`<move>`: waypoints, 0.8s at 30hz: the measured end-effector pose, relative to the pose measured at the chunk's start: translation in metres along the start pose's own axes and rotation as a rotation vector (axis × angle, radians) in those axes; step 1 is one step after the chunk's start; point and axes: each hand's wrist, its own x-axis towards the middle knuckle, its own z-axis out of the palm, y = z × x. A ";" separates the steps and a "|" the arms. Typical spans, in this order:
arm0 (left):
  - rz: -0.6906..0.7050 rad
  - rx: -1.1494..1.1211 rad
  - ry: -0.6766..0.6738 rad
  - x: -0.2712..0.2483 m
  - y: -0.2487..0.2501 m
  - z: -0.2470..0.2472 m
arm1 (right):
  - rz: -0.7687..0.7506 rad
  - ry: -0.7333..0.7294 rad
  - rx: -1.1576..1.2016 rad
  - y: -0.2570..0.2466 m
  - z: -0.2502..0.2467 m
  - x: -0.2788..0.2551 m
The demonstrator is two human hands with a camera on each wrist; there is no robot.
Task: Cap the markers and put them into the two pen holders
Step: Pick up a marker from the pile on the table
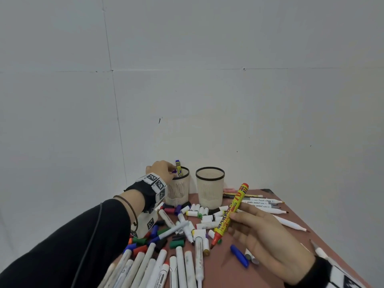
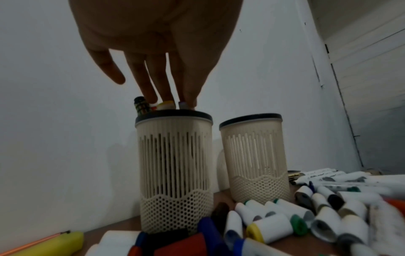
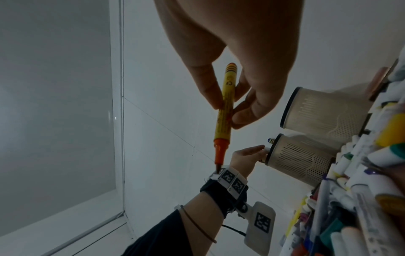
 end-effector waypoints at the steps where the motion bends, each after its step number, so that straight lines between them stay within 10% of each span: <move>1: 0.008 -0.019 0.002 -0.002 -0.001 -0.001 | 0.000 0.006 0.005 0.001 0.000 -0.001; 9: 0.240 -0.067 -0.125 -0.051 -0.023 -0.030 | -0.004 0.063 0.092 0.002 0.001 -0.009; 16: 0.193 0.246 -0.540 -0.085 -0.062 -0.038 | 0.031 0.111 0.154 0.018 0.000 -0.011; 24: 0.188 0.377 -0.645 -0.086 -0.070 -0.020 | 0.051 0.115 0.162 0.028 0.003 -0.012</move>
